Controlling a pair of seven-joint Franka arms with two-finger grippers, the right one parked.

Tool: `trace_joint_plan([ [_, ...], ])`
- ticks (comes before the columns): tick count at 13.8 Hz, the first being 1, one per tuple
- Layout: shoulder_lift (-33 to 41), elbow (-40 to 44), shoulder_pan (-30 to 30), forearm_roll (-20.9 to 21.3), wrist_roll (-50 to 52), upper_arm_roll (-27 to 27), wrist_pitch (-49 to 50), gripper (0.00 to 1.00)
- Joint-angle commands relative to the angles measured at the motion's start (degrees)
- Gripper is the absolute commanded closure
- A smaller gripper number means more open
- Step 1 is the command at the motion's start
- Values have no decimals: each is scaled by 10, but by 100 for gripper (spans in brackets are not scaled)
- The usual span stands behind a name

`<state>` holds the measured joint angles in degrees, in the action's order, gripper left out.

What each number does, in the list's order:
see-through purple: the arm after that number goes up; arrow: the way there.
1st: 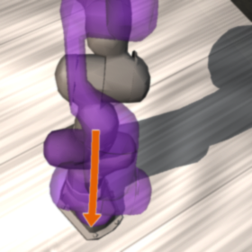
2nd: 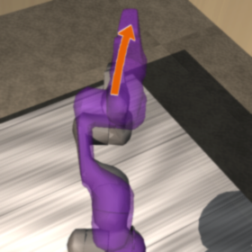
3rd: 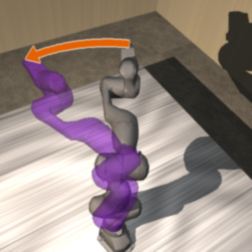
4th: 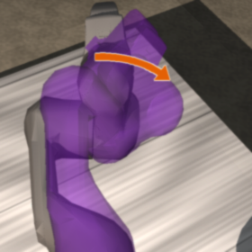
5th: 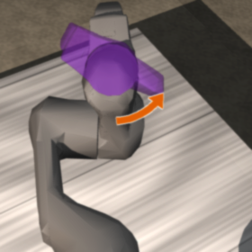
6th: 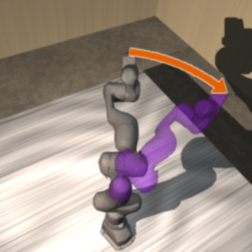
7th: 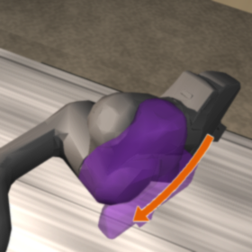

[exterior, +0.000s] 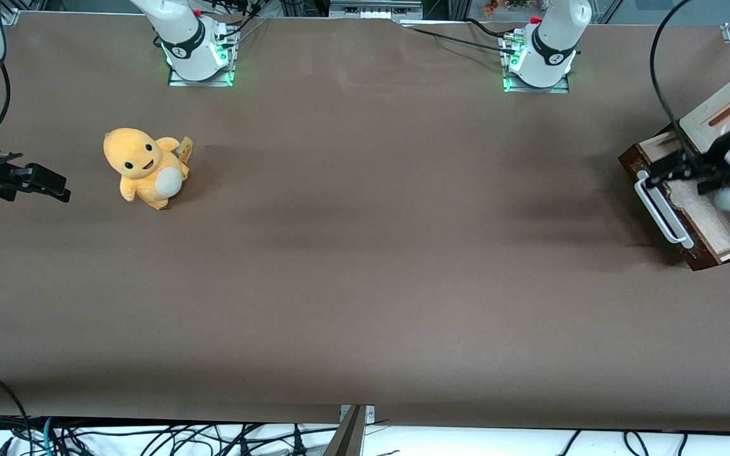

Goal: Open lower drawer with left arm only

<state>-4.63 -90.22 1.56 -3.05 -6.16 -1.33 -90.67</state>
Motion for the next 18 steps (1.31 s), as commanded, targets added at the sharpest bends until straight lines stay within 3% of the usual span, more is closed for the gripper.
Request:
trace_joint_plan([
  [1,20,-2,2,-9,-14,2,28,0],
  [7,19,15,6,20,-25,38,54,0],
  [10,20,15,4,36,-76,38,55,0],
  [18,19,18,-2,39,12,48,64,0],
])
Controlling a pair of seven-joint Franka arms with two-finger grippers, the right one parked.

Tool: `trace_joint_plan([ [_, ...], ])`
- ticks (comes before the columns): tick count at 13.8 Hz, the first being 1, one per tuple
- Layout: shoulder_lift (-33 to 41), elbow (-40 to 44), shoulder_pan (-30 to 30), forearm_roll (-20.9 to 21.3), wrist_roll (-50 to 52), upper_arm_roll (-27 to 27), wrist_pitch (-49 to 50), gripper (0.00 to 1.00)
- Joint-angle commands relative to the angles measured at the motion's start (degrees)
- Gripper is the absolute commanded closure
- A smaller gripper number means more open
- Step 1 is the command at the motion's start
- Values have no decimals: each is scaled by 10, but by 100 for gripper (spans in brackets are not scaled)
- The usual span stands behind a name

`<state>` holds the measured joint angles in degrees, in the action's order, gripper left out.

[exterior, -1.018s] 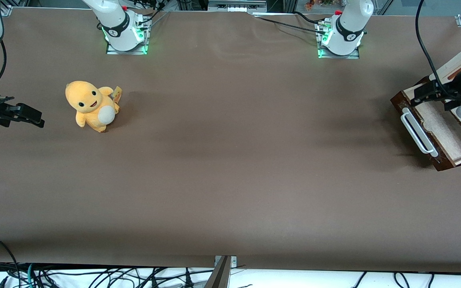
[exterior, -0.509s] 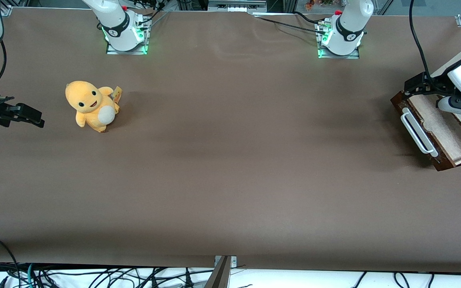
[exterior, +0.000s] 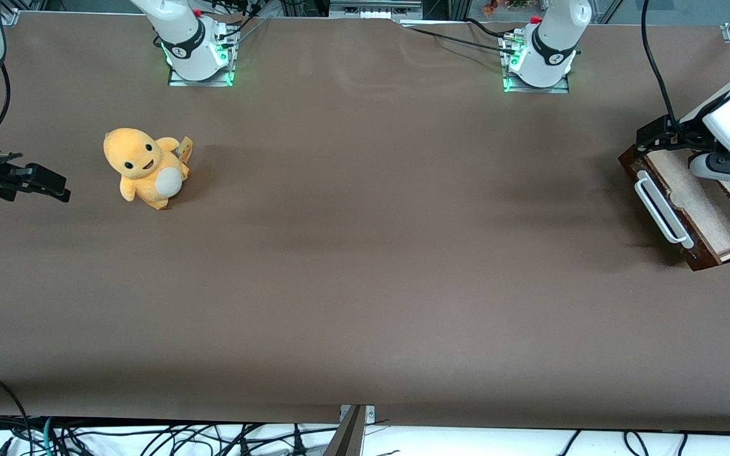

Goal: Open lower drawer with left arm only

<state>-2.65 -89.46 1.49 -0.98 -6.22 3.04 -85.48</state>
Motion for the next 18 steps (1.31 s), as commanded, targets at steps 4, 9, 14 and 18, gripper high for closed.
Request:
trace_joint_plan([
  [4,-7,17,4,17,11,3,18,0],
  [9,-9,17,6,12,12,3,18,0],
  [14,-11,17,5,12,13,3,19,0],
  [18,-11,16,5,12,13,4,19,0],
])
